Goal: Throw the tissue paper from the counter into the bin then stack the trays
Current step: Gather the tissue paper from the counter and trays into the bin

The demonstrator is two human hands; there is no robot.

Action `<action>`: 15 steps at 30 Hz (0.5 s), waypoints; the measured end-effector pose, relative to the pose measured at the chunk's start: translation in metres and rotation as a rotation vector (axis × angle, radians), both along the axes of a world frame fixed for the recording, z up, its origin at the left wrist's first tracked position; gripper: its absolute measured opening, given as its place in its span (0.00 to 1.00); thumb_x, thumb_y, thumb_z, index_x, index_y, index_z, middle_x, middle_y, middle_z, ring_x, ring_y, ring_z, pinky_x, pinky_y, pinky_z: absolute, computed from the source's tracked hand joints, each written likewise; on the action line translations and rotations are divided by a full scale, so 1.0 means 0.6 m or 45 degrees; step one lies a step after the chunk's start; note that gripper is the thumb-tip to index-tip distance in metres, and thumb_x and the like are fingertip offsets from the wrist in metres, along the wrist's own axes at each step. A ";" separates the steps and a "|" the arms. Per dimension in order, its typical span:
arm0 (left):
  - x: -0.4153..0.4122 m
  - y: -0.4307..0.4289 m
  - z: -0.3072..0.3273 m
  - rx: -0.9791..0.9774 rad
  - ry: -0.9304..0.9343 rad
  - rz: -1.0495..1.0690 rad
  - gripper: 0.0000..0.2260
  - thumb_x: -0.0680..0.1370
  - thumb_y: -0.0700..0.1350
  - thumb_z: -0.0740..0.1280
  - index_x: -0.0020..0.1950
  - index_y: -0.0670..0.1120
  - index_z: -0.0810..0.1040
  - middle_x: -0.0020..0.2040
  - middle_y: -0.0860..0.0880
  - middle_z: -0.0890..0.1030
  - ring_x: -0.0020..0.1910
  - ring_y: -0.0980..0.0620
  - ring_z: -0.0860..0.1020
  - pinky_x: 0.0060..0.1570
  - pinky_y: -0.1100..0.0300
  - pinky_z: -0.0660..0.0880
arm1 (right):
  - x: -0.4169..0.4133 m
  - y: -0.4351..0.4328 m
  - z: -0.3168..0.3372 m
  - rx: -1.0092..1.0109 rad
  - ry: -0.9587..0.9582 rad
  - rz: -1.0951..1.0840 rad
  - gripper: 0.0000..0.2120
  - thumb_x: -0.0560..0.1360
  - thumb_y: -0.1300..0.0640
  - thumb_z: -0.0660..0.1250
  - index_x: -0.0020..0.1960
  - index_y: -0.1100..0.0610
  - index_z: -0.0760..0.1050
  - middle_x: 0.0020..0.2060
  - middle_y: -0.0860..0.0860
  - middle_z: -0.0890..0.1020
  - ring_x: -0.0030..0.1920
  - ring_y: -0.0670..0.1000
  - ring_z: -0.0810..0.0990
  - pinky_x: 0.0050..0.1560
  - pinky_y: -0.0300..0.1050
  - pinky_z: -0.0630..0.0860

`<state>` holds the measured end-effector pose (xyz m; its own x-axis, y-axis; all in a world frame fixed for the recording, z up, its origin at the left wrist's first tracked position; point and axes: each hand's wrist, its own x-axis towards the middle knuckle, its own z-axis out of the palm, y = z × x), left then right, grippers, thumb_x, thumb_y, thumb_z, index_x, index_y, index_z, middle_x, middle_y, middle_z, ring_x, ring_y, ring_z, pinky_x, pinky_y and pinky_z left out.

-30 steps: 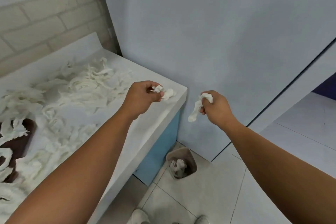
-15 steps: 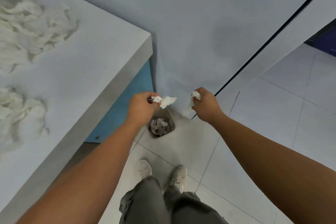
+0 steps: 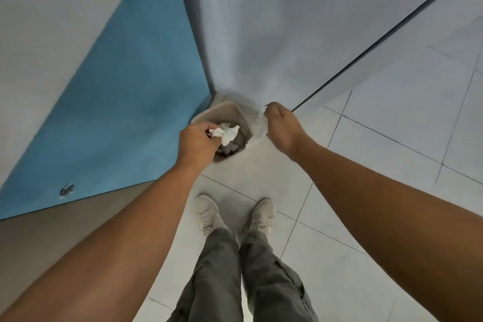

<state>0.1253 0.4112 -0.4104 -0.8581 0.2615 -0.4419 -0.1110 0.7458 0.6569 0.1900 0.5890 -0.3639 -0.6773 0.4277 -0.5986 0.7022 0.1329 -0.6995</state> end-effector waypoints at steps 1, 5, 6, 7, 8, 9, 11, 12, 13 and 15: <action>-0.002 -0.002 -0.029 -0.026 -0.012 -0.006 0.10 0.71 0.38 0.74 0.51 0.47 0.85 0.45 0.49 0.84 0.41 0.52 0.80 0.44 0.65 0.73 | 0.002 -0.001 -0.026 0.034 -0.014 0.038 0.12 0.78 0.51 0.54 0.48 0.54 0.75 0.37 0.49 0.75 0.41 0.54 0.74 0.44 0.47 0.71; -0.007 -0.011 -0.134 -0.103 -0.034 -0.006 0.14 0.71 0.37 0.73 0.55 0.45 0.84 0.47 0.47 0.84 0.42 0.53 0.80 0.43 0.66 0.72 | 0.021 0.000 -0.121 0.120 -0.053 0.059 0.12 0.77 0.59 0.59 0.56 0.55 0.79 0.43 0.51 0.80 0.42 0.54 0.80 0.42 0.44 0.75; -0.008 -0.011 -0.158 -0.118 -0.028 -0.007 0.14 0.71 0.37 0.73 0.55 0.45 0.84 0.47 0.47 0.84 0.42 0.52 0.79 0.43 0.66 0.72 | 0.029 0.000 -0.143 0.133 -0.066 0.051 0.14 0.76 0.61 0.59 0.57 0.55 0.79 0.45 0.51 0.81 0.44 0.54 0.81 0.43 0.46 0.78; -0.010 -0.012 -0.182 -0.135 -0.020 -0.011 0.13 0.71 0.37 0.73 0.56 0.44 0.84 0.48 0.46 0.84 0.42 0.52 0.80 0.43 0.66 0.72 | 0.038 0.000 -0.164 0.143 -0.077 0.043 0.15 0.75 0.61 0.59 0.58 0.54 0.78 0.46 0.52 0.81 0.45 0.55 0.82 0.46 0.48 0.80; -0.013 -0.011 -0.204 -0.155 -0.005 -0.021 0.13 0.71 0.37 0.72 0.56 0.44 0.84 0.48 0.46 0.85 0.42 0.51 0.80 0.43 0.65 0.72 | 0.048 -0.001 -0.183 0.157 -0.082 0.038 0.16 0.75 0.62 0.59 0.58 0.53 0.78 0.47 0.52 0.82 0.45 0.56 0.82 0.46 0.49 0.81; -0.016 -0.010 -0.226 -0.176 0.012 -0.037 0.13 0.71 0.37 0.72 0.55 0.44 0.84 0.48 0.45 0.85 0.44 0.49 0.81 0.44 0.63 0.74 | 0.057 -0.001 -0.202 0.165 -0.077 0.026 0.15 0.75 0.61 0.60 0.59 0.52 0.78 0.48 0.52 0.82 0.45 0.55 0.82 0.45 0.48 0.81; -0.025 -0.004 -0.264 -0.217 0.018 -0.061 0.12 0.71 0.38 0.72 0.55 0.45 0.84 0.48 0.44 0.85 0.46 0.46 0.82 0.47 0.59 0.77 | 0.074 -0.001 -0.235 0.177 -0.072 -0.012 0.14 0.76 0.60 0.62 0.59 0.50 0.77 0.48 0.51 0.82 0.44 0.52 0.82 0.39 0.42 0.79; -0.030 0.001 -0.282 -0.229 0.015 -0.065 0.12 0.71 0.39 0.72 0.54 0.45 0.84 0.48 0.44 0.85 0.46 0.46 0.82 0.49 0.57 0.78 | 0.080 -0.001 -0.250 0.192 -0.073 -0.030 0.14 0.75 0.59 0.64 0.59 0.50 0.77 0.48 0.51 0.82 0.44 0.51 0.82 0.38 0.40 0.78; -0.034 0.006 -0.298 -0.236 0.012 -0.070 0.12 0.71 0.39 0.72 0.54 0.45 0.84 0.48 0.44 0.85 0.46 0.45 0.82 0.49 0.56 0.78 | 0.086 0.001 -0.264 0.200 -0.075 -0.053 0.13 0.75 0.59 0.66 0.58 0.48 0.78 0.47 0.50 0.82 0.43 0.51 0.82 0.38 0.40 0.78; -0.039 0.020 -0.324 -0.241 0.007 -0.102 0.12 0.72 0.38 0.72 0.54 0.46 0.84 0.48 0.44 0.84 0.46 0.45 0.81 0.47 0.56 0.78 | 0.091 0.004 -0.288 0.165 -0.072 -0.103 0.11 0.74 0.58 0.69 0.54 0.46 0.80 0.45 0.49 0.83 0.41 0.50 0.83 0.40 0.44 0.81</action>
<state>0.1018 0.4232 -0.6048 -0.8404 0.2415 -0.4852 -0.0434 0.8624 0.5044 0.2444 0.5913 -0.5365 -0.6041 0.5555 -0.5714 0.7523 0.1610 -0.6389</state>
